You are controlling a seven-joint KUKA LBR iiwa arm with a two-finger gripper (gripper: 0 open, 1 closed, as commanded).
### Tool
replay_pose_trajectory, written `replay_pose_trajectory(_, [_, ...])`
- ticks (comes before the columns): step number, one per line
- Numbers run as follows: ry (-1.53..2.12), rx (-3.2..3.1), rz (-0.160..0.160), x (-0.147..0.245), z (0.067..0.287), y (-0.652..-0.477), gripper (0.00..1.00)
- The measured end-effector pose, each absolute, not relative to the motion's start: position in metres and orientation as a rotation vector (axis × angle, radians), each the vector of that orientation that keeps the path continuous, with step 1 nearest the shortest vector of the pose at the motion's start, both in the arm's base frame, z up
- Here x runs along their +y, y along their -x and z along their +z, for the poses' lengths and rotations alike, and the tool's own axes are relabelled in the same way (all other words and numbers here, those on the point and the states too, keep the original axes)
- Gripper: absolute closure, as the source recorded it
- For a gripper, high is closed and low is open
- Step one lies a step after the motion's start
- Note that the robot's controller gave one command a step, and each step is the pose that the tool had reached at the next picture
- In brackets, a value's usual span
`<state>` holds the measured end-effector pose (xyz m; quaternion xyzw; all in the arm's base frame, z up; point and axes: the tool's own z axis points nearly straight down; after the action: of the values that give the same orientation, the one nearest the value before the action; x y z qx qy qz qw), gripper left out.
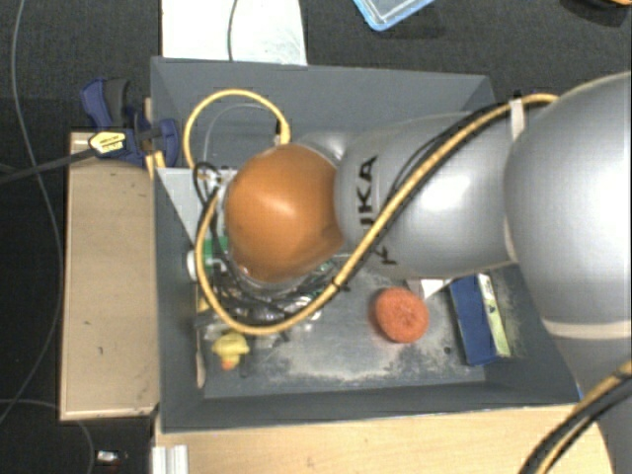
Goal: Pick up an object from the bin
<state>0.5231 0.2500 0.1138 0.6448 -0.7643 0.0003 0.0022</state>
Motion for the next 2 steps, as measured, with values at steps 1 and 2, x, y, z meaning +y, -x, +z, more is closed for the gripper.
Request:
replay_pose_trajectory(1, [-2.021,-2.409,0.001,0.2511,0.1310,-0.5245,1.00])
replay_pose_trajectory(2, [-2.017,-2.413,0.000,0.2513,0.1317,-0.5244,1.00])
